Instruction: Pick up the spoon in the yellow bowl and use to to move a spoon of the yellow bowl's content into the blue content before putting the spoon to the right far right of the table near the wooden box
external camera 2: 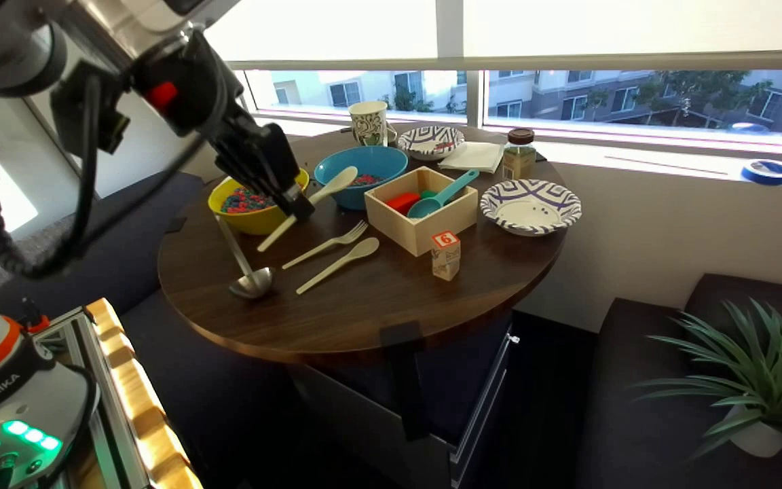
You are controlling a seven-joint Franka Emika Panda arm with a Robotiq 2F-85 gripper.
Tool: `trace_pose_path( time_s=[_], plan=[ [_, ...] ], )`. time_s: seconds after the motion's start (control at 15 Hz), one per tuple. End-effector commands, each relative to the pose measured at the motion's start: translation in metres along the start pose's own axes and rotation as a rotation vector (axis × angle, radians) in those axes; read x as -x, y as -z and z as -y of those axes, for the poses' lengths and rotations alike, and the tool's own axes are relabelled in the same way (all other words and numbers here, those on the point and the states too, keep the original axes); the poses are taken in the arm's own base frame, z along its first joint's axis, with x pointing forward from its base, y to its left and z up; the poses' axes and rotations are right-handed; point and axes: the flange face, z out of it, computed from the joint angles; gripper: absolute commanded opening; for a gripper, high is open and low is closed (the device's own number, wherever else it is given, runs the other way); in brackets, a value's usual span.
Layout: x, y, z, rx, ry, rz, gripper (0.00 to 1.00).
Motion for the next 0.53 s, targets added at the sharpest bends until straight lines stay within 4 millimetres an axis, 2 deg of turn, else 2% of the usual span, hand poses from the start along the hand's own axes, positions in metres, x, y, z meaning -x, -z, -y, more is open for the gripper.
trace_pose_path(
  time_s=[0.0, 0.2, 0.47],
  plan=[
    [0.008, -0.035, -0.011, -0.085, -0.150, -0.082, 0.03],
    [0.013, -0.060, -0.015, -0.130, -0.208, -0.115, 0.03],
    [0.011, -0.086, -0.005, -0.190, -0.220, -0.072, 0.03]
  ],
)
